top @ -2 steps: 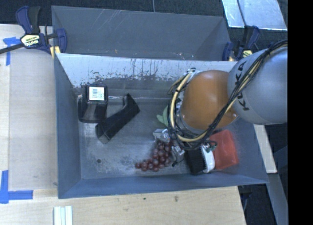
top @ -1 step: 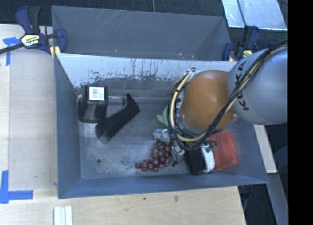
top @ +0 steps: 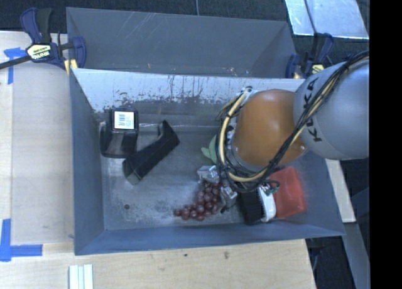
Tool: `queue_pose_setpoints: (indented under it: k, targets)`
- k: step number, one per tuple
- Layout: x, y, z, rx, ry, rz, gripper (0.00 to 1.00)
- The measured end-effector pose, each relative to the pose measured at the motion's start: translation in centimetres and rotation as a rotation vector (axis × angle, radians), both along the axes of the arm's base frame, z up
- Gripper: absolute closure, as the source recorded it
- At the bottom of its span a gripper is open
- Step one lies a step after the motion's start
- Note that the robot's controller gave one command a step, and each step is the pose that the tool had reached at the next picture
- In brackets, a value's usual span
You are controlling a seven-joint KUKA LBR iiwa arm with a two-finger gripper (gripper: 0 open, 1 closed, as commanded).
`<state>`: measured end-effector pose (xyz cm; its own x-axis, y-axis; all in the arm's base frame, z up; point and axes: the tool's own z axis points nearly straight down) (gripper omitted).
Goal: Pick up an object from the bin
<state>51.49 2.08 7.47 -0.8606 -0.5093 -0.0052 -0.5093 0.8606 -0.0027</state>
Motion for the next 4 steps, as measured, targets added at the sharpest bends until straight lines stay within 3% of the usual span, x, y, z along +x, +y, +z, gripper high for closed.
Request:
queue_pose_setpoints:
  k: [1,3,4]
  targets:
    - [0.1,0.0,0.8,0.001,-0.007,-0.002,1.0]
    - [-0.1,0.0,3.9,0.001,0.002,-0.002,1.0]
    - [0.1,0.0,5.6,0.001,-0.004,-0.002,1.0]
